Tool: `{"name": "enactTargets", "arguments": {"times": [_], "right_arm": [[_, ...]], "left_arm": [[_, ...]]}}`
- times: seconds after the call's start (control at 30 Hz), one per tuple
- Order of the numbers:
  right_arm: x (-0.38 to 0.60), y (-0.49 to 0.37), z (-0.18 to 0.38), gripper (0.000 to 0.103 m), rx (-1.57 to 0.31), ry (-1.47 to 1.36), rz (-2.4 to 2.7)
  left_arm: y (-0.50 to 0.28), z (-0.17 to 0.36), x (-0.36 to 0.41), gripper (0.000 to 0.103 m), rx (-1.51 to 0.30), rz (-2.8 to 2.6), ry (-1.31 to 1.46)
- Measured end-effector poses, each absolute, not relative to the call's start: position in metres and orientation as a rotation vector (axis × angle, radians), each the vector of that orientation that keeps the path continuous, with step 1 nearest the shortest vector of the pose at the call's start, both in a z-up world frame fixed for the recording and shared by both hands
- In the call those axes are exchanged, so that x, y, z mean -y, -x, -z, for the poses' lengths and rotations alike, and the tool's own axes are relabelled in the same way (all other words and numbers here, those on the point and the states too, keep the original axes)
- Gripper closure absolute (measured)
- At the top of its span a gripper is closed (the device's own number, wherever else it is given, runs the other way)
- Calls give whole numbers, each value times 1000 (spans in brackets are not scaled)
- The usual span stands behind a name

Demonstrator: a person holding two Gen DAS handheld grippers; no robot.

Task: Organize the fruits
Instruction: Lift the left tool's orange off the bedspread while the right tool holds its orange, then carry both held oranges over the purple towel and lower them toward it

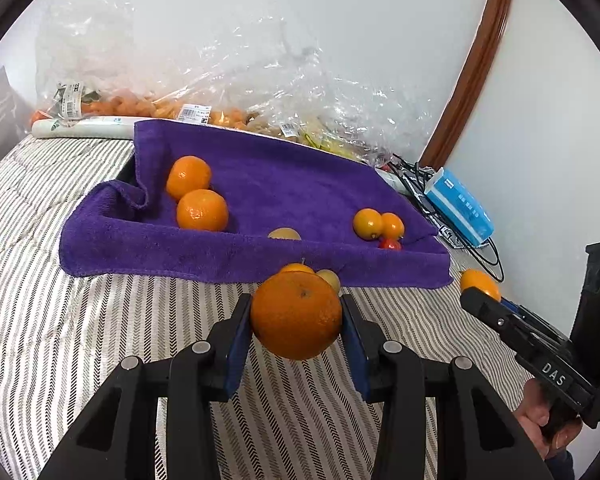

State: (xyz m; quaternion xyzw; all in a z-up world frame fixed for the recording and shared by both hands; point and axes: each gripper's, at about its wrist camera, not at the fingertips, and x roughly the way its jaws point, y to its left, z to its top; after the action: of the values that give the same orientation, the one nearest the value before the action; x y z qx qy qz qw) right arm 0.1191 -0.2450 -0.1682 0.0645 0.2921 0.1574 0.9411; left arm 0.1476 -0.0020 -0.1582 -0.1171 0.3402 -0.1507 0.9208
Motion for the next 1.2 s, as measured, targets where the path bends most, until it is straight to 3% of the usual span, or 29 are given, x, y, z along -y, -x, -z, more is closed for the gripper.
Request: {"name": "enactTargets", "arguments": {"times": [1.2], "right_arm": [[245,-120,170,70,-607,-141,-321]], "left_arm": [[-152,162,-3,63,-699,280,283]]}}
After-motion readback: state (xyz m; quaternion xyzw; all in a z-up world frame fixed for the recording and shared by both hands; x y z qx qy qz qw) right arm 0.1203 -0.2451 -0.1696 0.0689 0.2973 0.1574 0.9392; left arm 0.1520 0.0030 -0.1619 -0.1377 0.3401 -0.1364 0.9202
